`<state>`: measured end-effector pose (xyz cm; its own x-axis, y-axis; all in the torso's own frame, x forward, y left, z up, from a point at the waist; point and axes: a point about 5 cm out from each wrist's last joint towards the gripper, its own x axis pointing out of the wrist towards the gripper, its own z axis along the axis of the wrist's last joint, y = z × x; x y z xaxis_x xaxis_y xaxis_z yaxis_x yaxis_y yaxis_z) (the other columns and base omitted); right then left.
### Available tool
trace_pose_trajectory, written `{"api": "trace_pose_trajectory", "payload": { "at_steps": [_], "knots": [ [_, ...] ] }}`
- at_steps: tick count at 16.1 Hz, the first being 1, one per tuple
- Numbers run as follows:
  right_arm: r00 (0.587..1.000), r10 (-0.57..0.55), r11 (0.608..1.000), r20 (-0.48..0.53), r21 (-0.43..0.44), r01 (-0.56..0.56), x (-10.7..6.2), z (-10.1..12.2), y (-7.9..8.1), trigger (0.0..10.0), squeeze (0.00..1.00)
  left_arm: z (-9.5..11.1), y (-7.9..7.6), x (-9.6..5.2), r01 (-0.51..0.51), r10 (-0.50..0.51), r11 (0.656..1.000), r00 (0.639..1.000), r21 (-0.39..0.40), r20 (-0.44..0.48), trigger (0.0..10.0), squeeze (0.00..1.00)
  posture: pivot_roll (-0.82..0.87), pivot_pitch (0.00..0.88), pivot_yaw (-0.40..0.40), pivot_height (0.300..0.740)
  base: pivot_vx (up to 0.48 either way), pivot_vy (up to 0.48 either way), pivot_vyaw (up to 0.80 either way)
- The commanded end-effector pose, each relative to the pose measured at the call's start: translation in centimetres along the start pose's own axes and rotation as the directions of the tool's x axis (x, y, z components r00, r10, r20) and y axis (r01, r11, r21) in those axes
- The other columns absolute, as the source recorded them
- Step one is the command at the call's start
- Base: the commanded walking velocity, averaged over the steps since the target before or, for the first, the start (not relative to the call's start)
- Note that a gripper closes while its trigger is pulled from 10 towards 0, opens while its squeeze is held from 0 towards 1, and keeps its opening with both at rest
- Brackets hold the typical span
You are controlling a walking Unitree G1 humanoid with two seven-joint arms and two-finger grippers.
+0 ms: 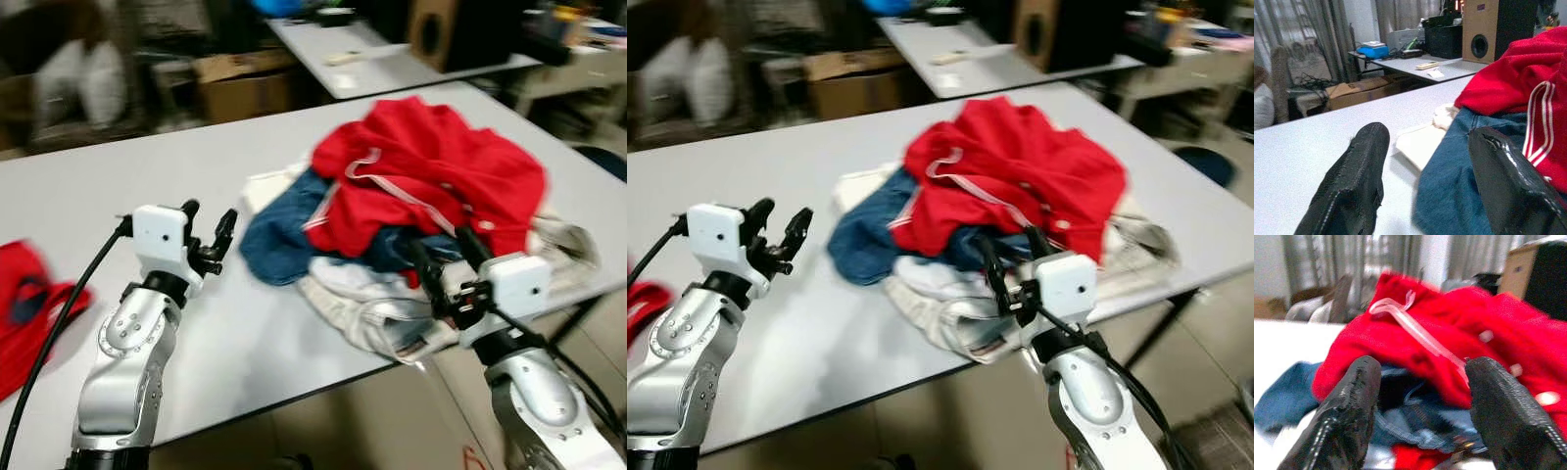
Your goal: Hang hanger
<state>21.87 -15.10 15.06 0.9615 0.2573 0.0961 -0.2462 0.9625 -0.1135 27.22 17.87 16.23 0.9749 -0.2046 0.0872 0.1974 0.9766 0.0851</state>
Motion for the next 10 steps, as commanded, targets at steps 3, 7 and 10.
{"api": "trace_pose_trajectory", "payload": {
  "at_steps": [3, 7, 10],
  "knots": [
    [1.0, 0.011, 1.0, -0.002, -0.01, -0.011, -0.2, -0.1, 0.0, 10.0, 1.0, 0.6, 0.6, -1.1, -0.057, 0.057, 0.998, 0.998, 0.015, 0.01, 10.0, 0.0, 0.09, 0.0, 0.073, 0.74, 0.0, 0.0, 0.8],
    [0.998, 0.06, 0.998, -0.015, 0.021, -0.059, -1.2, 0.2, 1.2, 10.0, 1.0, -0.4, -0.4, -2.6, -0.153, 0.152, 0.988, 0.988, -0.02, -0.025, 10.0, 0.0, 0.07, 0.021, 0.054, 0.74, 0.0, 0.0, 0.8],
    [0.994, 0.113, 0.993, -0.01, 0.049, -0.112, -1.1, 0.9, 1.6, 10.0, 1.0, -0.2, -1.5, -5.1, 0.024, -0.03, 0.993, 0.998, -0.115, -0.054, 10.0, 0.0, 0.11, 0.067, -0.016, 0.74, 0.0, 0.0, 0.8]
  ]
}}
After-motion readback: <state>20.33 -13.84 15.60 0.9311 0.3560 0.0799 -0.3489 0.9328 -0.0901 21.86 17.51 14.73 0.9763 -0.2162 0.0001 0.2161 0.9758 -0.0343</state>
